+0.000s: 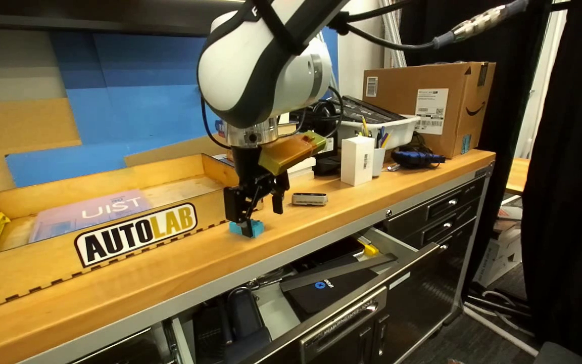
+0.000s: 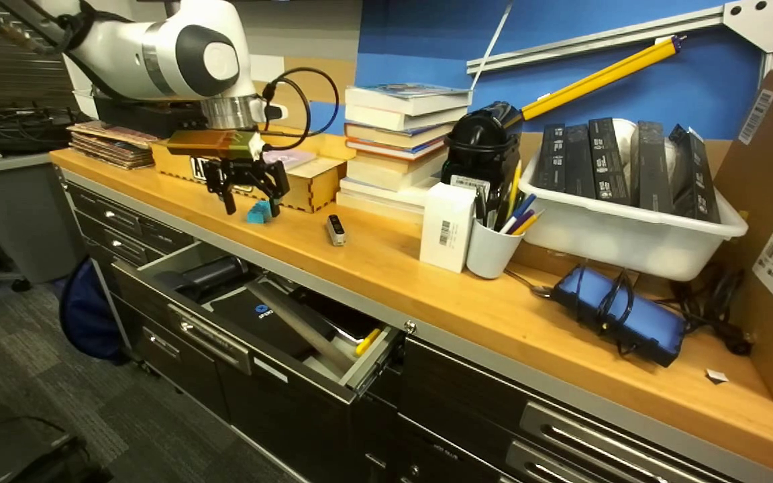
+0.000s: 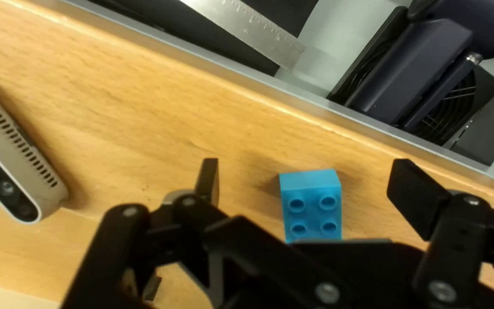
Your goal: Put the blue object in the drawer and close it
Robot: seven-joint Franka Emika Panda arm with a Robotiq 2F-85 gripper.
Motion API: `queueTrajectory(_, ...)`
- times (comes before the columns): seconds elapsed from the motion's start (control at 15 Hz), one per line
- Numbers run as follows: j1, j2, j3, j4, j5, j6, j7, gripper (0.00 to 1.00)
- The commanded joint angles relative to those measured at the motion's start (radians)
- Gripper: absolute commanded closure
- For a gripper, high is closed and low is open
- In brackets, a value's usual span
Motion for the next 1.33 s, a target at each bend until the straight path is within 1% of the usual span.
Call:
queueTrajectory(0.0, 0.015, 0.061, 0.002, 0.074, -0.017, 0.008, 0.010, 0.00)
queueTrajectory(0.07, 0.019, 0.068, 0.001, 0.081, -0.024, 0.007, 0.012, 0.00)
queueTrajectory(0.13, 0.024, 0.073, -0.002, 0.086, -0.033, 0.010, 0.021, 0.25)
queueTrajectory(0.2, 0.024, 0.073, -0.005, 0.089, -0.034, 0.011, 0.024, 0.27)
queueTrajectory(0.27, 0.024, 0.073, -0.007, 0.091, -0.035, 0.014, 0.026, 0.34)
queueTrajectory(0.33, 0.021, 0.063, -0.009, 0.084, -0.035, 0.020, 0.030, 0.44)
queueTrajectory(0.4, 0.019, 0.055, -0.012, 0.079, -0.037, 0.025, 0.035, 0.51)
queueTrajectory(0.47, 0.018, 0.041, -0.017, 0.064, -0.045, 0.034, 0.044, 0.60)
queueTrajectory(0.53, 0.017, 0.030, -0.022, 0.054, -0.056, 0.035, 0.047, 0.66)
queueTrajectory(0.67, 0.008, -0.008, -0.032, 0.023, -0.073, 0.002, 0.032, 0.82)
queueTrajectory(0.73, -0.007, -0.040, -0.036, -0.006, -0.065, -0.022, 0.002, 0.88)
queueTrajectory(0.87, -0.035, -0.109, -0.041, -0.074, -0.039, -0.066, -0.064, 0.88)
queueTrajectory(1.07, -0.080, -0.204, -0.049, -0.193, 0.007, -0.126, -0.226, 0.88)
queueTrajectory(1.2, -0.098, -0.238, -0.062, -0.251, 0.015, -0.155, -0.298, 0.88)
queueTrajectory(1.27, -0.105, -0.233, -0.071, -0.264, 0.023, -0.165, -0.337, 0.88)
